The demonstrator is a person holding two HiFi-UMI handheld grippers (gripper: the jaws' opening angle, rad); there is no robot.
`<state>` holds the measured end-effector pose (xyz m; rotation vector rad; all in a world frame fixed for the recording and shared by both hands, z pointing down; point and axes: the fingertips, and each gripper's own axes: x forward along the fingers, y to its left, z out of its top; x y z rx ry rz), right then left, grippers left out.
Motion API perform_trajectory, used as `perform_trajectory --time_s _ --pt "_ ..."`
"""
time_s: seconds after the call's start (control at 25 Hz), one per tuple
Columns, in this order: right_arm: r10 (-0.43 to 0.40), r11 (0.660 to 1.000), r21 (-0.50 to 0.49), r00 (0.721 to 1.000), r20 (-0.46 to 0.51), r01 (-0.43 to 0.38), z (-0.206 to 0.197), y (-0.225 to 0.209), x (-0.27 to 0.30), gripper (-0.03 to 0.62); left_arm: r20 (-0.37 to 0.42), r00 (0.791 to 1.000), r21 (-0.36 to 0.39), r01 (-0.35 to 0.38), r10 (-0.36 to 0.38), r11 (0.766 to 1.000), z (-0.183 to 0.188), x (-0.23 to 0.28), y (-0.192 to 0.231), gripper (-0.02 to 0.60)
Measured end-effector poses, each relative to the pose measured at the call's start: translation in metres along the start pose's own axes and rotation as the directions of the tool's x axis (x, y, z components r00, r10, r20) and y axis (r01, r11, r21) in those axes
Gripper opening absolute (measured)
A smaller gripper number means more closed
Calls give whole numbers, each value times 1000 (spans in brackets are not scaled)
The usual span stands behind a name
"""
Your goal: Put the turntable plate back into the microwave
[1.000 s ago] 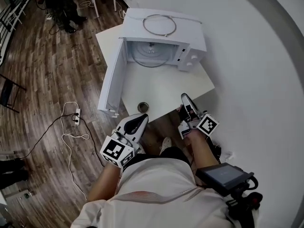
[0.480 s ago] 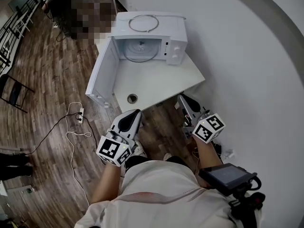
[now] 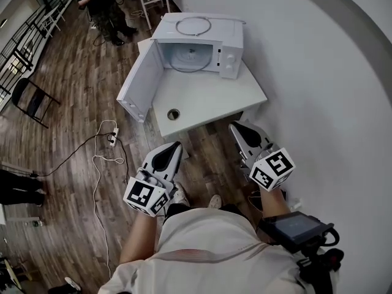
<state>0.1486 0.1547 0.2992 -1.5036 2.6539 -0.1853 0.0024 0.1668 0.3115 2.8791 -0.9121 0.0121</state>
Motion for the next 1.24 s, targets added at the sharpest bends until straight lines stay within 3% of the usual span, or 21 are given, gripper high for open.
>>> perform_trajectory --time_s 0.36,0.64,1.24 --pt "26 997 -72 1000 13 -25 13 19 6 5 33 999 0 -27 27 1000 14 -12 16 10" --pt "28 995 -93 999 19 -26 28 66 20 4 52 998 10 -40 39 999 37 -53 35 11" --pt "-53 993 -105 999 1 53 27 82 21 5 68 998 29 2 -4 1000 45 -63 43 10"
